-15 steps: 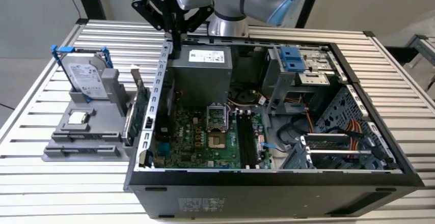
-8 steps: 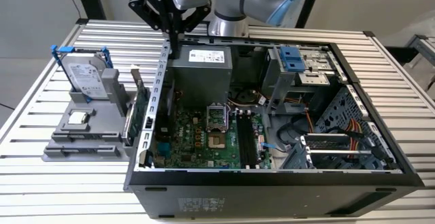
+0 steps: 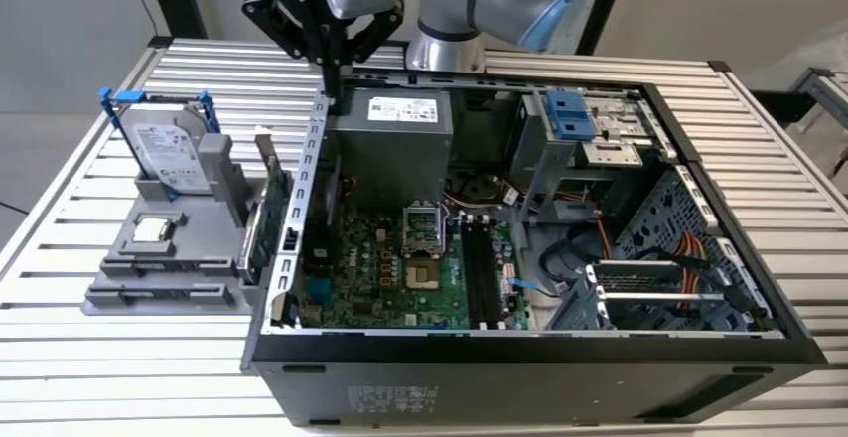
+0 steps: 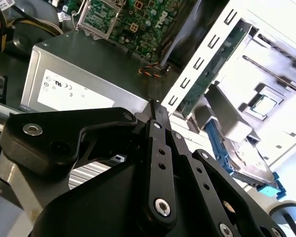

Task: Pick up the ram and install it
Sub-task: 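Reach for the ram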

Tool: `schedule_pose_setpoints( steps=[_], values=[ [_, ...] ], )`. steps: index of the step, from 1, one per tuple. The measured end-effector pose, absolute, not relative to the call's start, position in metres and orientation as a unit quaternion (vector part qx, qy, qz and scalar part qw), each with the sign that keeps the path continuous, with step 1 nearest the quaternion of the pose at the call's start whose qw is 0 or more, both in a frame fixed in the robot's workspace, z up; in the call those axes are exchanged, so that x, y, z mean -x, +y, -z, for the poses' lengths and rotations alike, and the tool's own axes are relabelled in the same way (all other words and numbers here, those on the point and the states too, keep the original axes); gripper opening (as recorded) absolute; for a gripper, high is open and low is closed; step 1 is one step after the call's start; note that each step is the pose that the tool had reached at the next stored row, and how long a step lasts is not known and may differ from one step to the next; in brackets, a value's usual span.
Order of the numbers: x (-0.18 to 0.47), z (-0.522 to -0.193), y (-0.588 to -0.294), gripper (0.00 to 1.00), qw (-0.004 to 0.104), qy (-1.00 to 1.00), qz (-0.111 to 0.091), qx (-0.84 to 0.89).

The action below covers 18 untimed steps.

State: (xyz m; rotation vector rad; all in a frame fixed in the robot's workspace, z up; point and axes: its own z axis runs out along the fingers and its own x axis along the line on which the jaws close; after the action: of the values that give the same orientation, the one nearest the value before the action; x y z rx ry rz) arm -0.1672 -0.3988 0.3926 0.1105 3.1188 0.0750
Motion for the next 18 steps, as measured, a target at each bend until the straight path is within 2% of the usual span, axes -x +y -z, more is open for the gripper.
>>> schedule_pose_setpoints(
  steps=[18],
  values=[
    [0.186,-0.393,-0.399,0.0,0.01,0.999,-0.024,-0.035]
  ],
)
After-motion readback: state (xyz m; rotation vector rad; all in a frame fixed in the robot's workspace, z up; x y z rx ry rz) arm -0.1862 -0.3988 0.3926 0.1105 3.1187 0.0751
